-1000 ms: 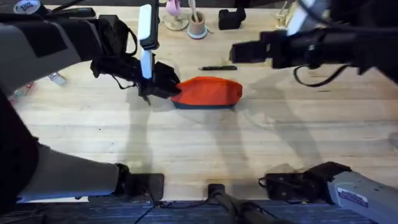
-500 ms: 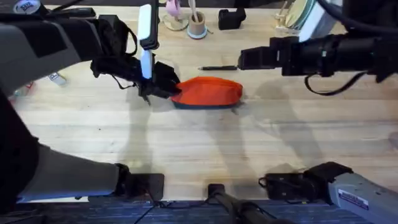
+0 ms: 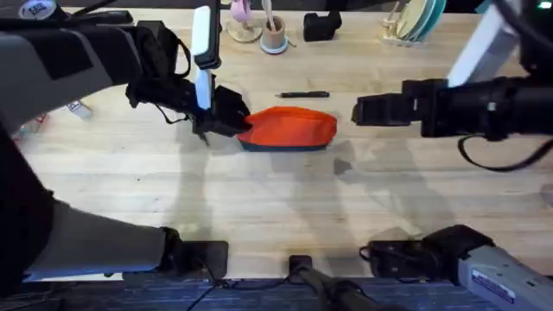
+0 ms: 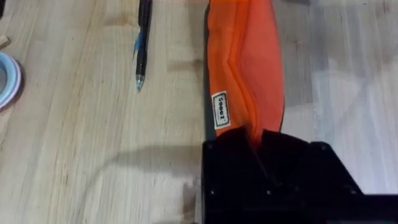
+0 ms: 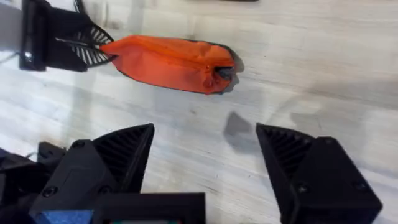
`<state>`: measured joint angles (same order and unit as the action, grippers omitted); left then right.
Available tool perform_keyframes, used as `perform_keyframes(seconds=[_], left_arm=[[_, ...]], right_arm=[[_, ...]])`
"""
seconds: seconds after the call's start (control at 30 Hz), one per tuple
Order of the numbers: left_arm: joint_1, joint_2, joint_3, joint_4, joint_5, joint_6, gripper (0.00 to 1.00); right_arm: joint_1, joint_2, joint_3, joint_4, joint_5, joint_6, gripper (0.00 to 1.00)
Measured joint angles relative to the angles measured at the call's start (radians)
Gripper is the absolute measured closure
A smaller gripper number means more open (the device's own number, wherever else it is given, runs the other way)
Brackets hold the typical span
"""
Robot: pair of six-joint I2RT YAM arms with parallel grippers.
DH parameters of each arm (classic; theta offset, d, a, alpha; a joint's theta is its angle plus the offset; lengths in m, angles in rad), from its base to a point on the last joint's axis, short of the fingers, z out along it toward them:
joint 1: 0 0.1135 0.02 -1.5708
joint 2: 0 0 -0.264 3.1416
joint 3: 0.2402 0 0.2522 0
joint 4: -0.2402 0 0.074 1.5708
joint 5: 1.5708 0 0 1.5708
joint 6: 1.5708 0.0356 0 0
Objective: Unzip the bag, pick up the pens from the table one at a time and place them inside, then zip the bag closed.
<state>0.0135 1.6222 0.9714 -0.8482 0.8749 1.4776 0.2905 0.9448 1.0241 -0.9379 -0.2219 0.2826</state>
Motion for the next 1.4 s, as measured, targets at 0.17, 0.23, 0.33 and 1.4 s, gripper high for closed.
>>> perform_keyframes(seconds=[0.17, 0.23, 0.33, 1.4], left_arm=[[0.0, 0.0, 0.0, 0.0, 0.0, 0.0, 0.957], [0.0, 0.0, 0.0, 0.0, 0.0, 0.0, 0.957], [0.0, 0.0, 0.0, 0.0, 0.0, 0.0, 0.957], [0.0, 0.0, 0.0, 0.0, 0.0, 0.0, 0.958]], right_arm=[[0.007, -0.076, 0.0, -0.02, 0.057, 0.068, 0.005], [0.022, -0.105, 0.0, -0.027, 0.078, 0.09, 0.005], [0.051, -0.13, 0.0, -0.036, 0.094, 0.119, 0.005], [0.184, 0.121, -0.071, 0.1, 0.121, 0.238, 0.004]])
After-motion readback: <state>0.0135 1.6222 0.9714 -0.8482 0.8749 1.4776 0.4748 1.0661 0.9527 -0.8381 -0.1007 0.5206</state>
